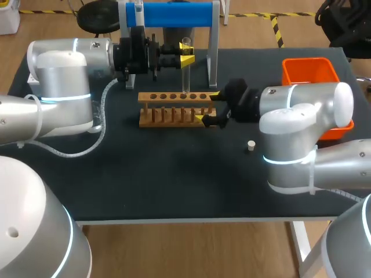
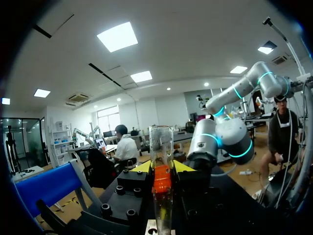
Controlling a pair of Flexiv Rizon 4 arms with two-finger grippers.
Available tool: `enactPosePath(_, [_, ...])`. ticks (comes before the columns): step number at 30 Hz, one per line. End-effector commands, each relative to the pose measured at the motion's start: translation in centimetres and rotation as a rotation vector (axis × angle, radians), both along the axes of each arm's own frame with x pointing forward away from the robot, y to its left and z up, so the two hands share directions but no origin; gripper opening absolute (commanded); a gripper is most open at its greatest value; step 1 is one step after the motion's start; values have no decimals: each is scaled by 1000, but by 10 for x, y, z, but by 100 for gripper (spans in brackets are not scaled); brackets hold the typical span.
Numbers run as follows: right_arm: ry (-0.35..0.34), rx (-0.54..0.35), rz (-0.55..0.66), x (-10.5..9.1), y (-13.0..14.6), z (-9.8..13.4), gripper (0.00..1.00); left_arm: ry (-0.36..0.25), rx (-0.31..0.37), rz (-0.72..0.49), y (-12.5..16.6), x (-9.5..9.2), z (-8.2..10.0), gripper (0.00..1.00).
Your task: Invert the test tube, pick up the pipette, mount the tip to pipette, aspirate from beaker and dispense into the tube, eject the tip, return the pipette, and cap with the stopper.
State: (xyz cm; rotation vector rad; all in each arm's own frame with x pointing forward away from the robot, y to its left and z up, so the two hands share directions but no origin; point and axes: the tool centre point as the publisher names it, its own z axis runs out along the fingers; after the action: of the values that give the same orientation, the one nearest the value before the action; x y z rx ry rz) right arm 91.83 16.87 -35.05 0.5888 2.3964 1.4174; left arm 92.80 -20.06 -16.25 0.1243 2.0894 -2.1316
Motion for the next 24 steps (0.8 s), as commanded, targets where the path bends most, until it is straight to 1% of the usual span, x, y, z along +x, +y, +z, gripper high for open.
enactPosePath(1, [0, -1, -1, 0, 1, -1, 100, 2, 3, -1, 0, 1, 1, 0])
enactPosePath(17, [0, -1, -1, 0, 1, -1, 100, 2, 3, -1, 0, 1, 1, 0])
enactPosePath(20, [0, -1, -1, 0, 1, -1, 100, 34, 26, 0, -4, 7, 4, 0])
enactPosePath(23, [0, -1, -1, 0, 1, -1, 100, 78, 35, 3, -7, 13, 6, 0])
enactPosePath(24, [0, -1, -1, 0, 1, -1, 100, 84, 38, 7, -7, 15, 6, 0])
